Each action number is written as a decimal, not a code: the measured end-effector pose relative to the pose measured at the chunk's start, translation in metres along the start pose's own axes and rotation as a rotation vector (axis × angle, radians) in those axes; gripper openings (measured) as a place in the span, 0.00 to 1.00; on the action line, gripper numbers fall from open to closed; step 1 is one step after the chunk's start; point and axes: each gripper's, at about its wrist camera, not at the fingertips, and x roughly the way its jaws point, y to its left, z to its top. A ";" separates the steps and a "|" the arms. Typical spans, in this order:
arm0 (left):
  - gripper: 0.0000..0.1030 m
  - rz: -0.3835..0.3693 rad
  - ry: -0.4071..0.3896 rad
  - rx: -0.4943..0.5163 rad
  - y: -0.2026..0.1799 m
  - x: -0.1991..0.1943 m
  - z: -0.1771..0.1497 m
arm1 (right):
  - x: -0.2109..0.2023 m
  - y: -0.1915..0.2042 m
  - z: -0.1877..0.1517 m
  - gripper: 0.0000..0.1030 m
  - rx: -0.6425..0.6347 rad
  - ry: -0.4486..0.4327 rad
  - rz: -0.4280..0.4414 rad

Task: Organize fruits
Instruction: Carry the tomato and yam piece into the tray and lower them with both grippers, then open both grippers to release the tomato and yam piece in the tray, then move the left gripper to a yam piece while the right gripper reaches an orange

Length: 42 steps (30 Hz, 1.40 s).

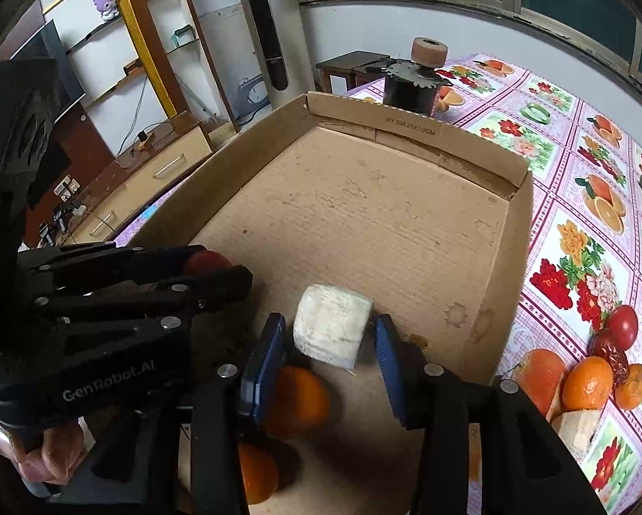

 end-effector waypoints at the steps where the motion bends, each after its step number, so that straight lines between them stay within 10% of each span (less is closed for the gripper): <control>1: 0.40 0.006 -0.006 0.000 0.000 -0.002 -0.001 | -0.002 0.000 -0.001 0.45 0.001 -0.003 0.003; 42: 0.58 -0.079 -0.125 0.182 -0.104 -0.072 -0.052 | -0.156 -0.093 -0.107 0.54 0.240 -0.173 -0.095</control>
